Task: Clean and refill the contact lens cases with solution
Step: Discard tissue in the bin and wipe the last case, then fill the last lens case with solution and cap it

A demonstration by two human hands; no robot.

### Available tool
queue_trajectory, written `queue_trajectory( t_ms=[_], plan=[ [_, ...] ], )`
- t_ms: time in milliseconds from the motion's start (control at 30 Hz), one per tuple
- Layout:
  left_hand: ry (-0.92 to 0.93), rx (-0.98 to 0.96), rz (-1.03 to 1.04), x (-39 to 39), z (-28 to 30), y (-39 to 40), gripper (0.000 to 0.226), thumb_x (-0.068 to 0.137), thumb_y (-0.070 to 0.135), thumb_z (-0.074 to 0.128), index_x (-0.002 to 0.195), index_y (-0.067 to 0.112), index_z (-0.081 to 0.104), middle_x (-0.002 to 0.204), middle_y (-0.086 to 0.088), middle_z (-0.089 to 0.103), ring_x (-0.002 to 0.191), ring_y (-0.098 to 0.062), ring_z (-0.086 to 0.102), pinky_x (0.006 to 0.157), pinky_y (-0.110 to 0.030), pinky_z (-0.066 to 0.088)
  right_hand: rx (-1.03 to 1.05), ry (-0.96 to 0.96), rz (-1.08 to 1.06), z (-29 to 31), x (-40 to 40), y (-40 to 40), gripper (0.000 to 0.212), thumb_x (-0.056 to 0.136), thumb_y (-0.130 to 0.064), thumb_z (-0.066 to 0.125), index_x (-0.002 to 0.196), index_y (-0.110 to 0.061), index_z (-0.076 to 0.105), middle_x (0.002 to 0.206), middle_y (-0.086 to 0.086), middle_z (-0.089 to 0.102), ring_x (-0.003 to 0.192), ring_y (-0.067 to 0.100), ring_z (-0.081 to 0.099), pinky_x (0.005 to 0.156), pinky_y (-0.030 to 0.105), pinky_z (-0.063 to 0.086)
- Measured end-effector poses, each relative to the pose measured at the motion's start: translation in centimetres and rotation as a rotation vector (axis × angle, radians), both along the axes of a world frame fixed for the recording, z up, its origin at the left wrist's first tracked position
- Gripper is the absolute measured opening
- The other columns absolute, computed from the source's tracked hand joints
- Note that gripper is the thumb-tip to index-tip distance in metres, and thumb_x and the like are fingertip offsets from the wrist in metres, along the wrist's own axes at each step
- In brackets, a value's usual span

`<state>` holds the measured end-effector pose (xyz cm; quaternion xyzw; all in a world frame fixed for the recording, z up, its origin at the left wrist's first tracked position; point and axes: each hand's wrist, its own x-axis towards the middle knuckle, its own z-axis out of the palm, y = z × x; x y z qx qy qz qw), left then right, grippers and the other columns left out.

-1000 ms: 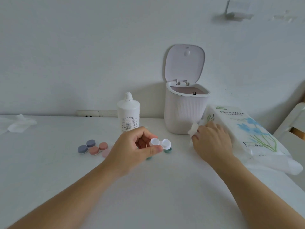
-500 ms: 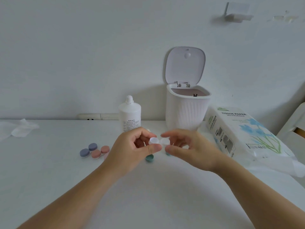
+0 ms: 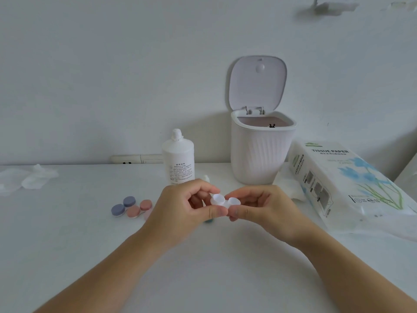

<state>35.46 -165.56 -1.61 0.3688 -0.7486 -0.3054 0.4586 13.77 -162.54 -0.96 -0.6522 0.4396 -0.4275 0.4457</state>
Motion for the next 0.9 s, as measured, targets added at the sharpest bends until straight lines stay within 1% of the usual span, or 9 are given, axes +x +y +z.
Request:
queue_trajectory(
  t_ms=[133,233,300,400,467,567,633,733,900],
  plan=[
    [0.124,-0.165,0.171,0.7,0.7,-0.3,0.026,0.073,0.044,0.087,0.089,0.029,0.073,0.071,0.008,0.066,0.058,-0.015,0.053,0.059,-0.014,0.044,0.034,-0.051,-0.114,-0.2,-0.7,-0.4,0.018,0.081,-0.021,0.083,0.098,-0.025,0.079,0.090,0.011,0.079,0.088,0.022,0.076,0.091,0.034,0.058],
    [0.217,-0.250,0.389,1.5,1.0,-0.8,0.024,0.081,0.038,0.077,0.102,0.030,0.069,0.081,0.010,0.061,0.069,-0.013,0.053,0.060,-0.036,0.056,0.045,-0.058,-0.148,-0.3,-1.0,-0.6,0.016,0.078,-0.028,0.084,0.093,-0.026,0.076,0.087,0.009,0.079,0.085,0.022,0.077,0.084,0.029,0.058],
    [0.244,-0.238,0.490,2.0,0.9,-1.3,0.041,0.081,0.038,0.072,0.120,0.033,0.061,0.097,0.016,0.057,0.085,-0.009,0.053,0.072,-0.048,0.056,0.029,-0.066,-0.147,-0.3,-1.0,-0.6,0.021,0.073,-0.037,0.083,0.089,-0.025,0.076,0.086,0.009,0.080,0.080,0.020,0.076,0.074,0.020,0.056],
    [0.186,-0.145,0.508,2.6,0.4,-2.3,0.071,0.072,0.051,0.069,0.138,0.036,0.047,0.121,0.018,0.054,0.110,-0.007,0.052,0.096,-0.033,0.044,0.021,-0.069,-0.153,-0.3,-1.1,-0.8,0.024,0.071,-0.040,0.082,0.088,-0.025,0.076,0.085,0.009,0.079,0.079,0.021,0.076,0.075,0.022,0.057],
    [0.098,-0.049,0.471,2.9,0.0,-3.1,0.081,0.068,0.055,0.070,0.142,0.041,0.041,0.129,0.023,0.052,0.121,-0.006,0.049,0.104,-0.037,0.042,0.019,-0.052,-0.159,-0.4,-1.4,-0.8,0.023,0.071,-0.040,0.082,0.089,-0.027,0.077,0.086,0.008,0.079,0.082,0.021,0.076,0.082,0.028,0.057],
    [0.013,0.076,0.431,3.1,-0.7,-3.9,0.082,0.062,0.060,0.074,0.136,0.054,0.039,0.125,0.029,0.056,0.121,-0.002,0.054,0.095,-0.048,0.054,0.021,-0.047,-0.158,-0.4,-1.6,-0.7,0.020,0.074,-0.037,0.082,0.090,-0.026,0.078,0.086,0.007,0.079,0.082,0.020,0.076,0.081,0.029,0.057],
    [-0.002,0.090,0.432,3.2,-1.0,-4.2,0.079,0.060,0.063,0.074,0.131,0.058,0.041,0.117,0.036,0.059,0.114,0.011,0.055,0.083,-0.034,0.057,0.026,-0.052,-0.144,-0.2,-1.5,-0.7,0.022,0.072,-0.038,0.081,0.088,-0.024,0.079,0.083,0.009,0.079,0.076,0.018,0.075,0.073,0.022,0.056],
    [-0.003,0.049,0.442,3.1,-1.1,-4.2,0.078,0.060,0.065,0.072,0.131,0.055,0.042,0.112,0.046,0.055,0.108,0.023,0.052,0.076,-0.016,0.047,0.036,-0.047,-0.132,-0.3,-1.5,-0.7,0.023,0.072,-0.038,0.081,0.086,-0.021,0.079,0.080,0.010,0.079,0.071,0.018,0.073,0.068,0.020,0.056],
    [0.029,0.004,0.452,2.6,-0.9,-4.0,0.078,0.059,0.068,0.074,0.129,0.053,0.043,0.111,0.049,0.053,0.105,0.023,0.052,0.076,-0.010,0.040,0.044,-0.008,-0.120,-0.7,-1.7,-1.0,0.009,0.081,-0.023,0.083,0.089,-0.025,0.077,0.083,0.007,0.079,0.074,0.015,0.071,0.074,0.022,0.056]
  ],
)
